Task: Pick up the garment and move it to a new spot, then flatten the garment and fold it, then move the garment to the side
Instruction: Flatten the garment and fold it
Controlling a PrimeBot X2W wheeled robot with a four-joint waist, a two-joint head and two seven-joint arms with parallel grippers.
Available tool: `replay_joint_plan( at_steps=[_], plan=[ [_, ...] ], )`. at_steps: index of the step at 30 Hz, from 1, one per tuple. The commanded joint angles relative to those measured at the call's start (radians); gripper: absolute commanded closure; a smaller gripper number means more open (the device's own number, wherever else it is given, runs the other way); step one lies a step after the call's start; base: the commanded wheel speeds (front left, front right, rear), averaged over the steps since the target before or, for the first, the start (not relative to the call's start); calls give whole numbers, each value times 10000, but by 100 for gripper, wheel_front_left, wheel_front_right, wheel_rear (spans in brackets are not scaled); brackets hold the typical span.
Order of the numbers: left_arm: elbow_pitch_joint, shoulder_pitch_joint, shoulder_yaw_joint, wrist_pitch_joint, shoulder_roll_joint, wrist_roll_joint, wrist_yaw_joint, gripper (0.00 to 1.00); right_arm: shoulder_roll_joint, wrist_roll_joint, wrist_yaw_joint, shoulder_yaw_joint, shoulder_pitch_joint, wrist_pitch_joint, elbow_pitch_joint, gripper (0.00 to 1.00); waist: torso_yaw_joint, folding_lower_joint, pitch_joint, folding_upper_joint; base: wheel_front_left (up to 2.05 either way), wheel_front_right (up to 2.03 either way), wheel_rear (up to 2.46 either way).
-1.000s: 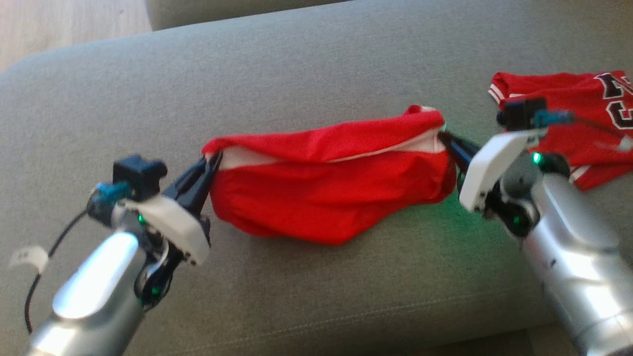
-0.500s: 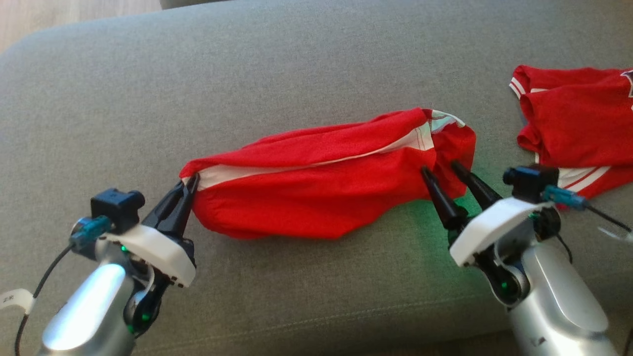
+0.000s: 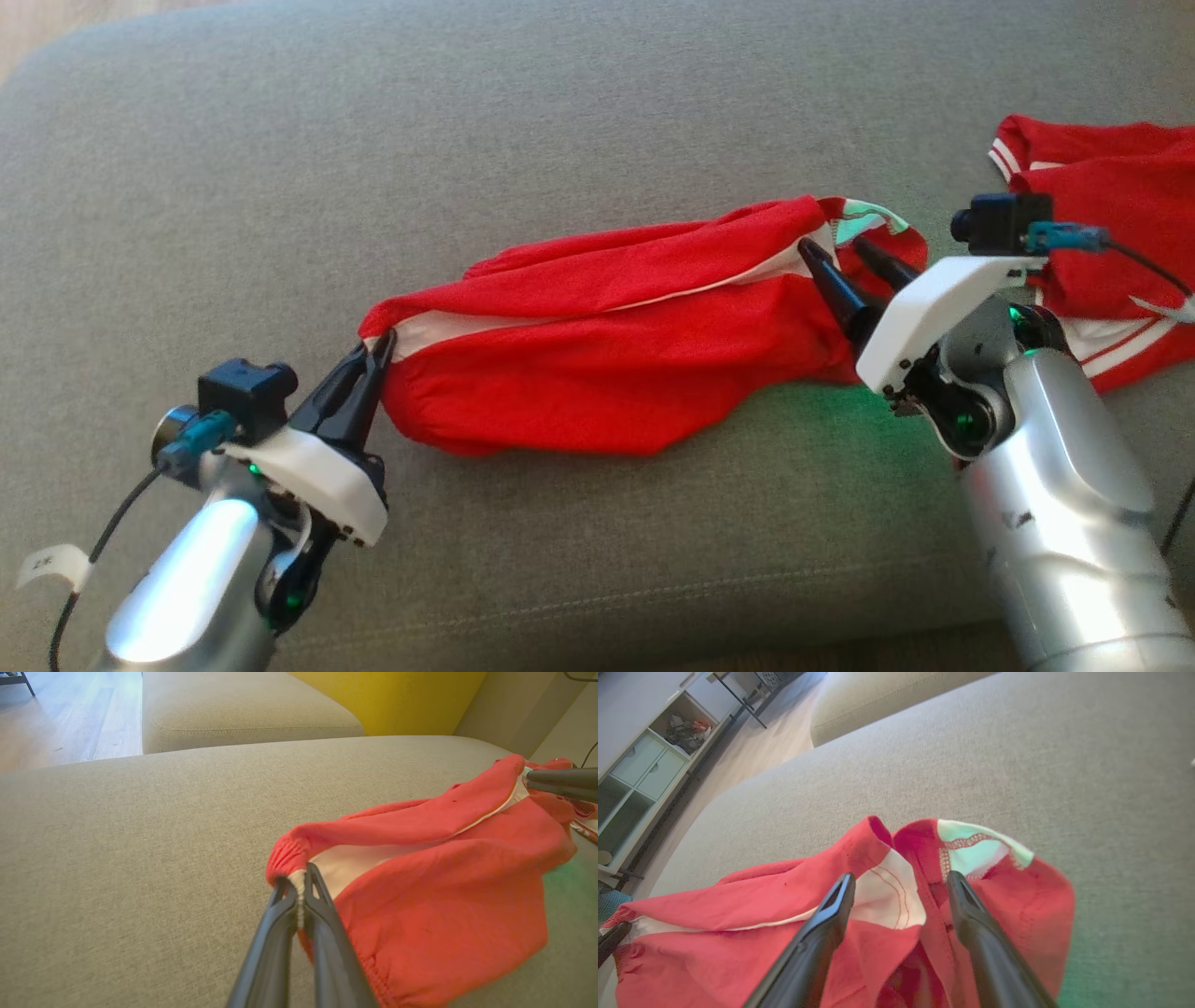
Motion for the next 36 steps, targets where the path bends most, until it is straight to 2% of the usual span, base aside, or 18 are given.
replay_joint_plan(
  at_steps=[1,4,5,7,8,11,19,23,26,29,33,36],
  plan=[
    [-184,-321,389,-134,217,76,-42,100,141,57,-4,151,-369,63,-264,0,49,0,6,0,0,0,0],
    [-106,-405,352,-135,98,172,-96,100,140,237,-4,201,-687,469,175,0,161,0,22,0,0,0,0],
    [-83,-429,355,-135,63,194,-110,100,116,271,-4,259,-760,555,274,4,190,0,27,0,0,0,0],
    [-52,-464,372,-135,4,241,-134,100,37,252,-4,391,-864,591,435,29,235,0,39,0,0,0,0],
    [-43,-481,387,-135,-25,261,-143,100,9,253,-4,443,-905,577,502,54,255,0,52,0,0,0,0],
    [-29,-517,439,-135,-86,319,-167,100,-55,324,-4,567,-1008,489,662,100,310,0,82,0,0,0,0],
    [-123,-460,802,-135,-174,383,-200,100,-544,579,-4,776,-1069,-116,401,100,329,0,-111,0,0,0,0],
    [-402,-490,1276,-135,-310,-107,-211,100,-891,919,-4,730,-1051,-322,-237,100,232,0,-300,0,0,0,0],
    [-754,-910,1260,-132,-234,-712,-214,100,-1081,1274,-4,587,-1146,-376,-821,100,126,0,-402,0,0,0,0],
    [-1128,-1838,1070,222,-31,-1474,-216,100,-1140,1621,-4,307,-1512,-277,-1215,100,-5,0,-406,0,0,0,0],
    [-1497,-3806,368,1145,357,-2282,-217,100,-1255,1428,-4,95,-2501,-222,-1339,100,-124,0,-148,0,0,0,0],
    [-1297,-5606,-108,1518,588,-2467,-217,100,-1201,1087,-4,-46,-3684,-295,-1125,100,-327,0,293,0,0,0,0]
  ],
)
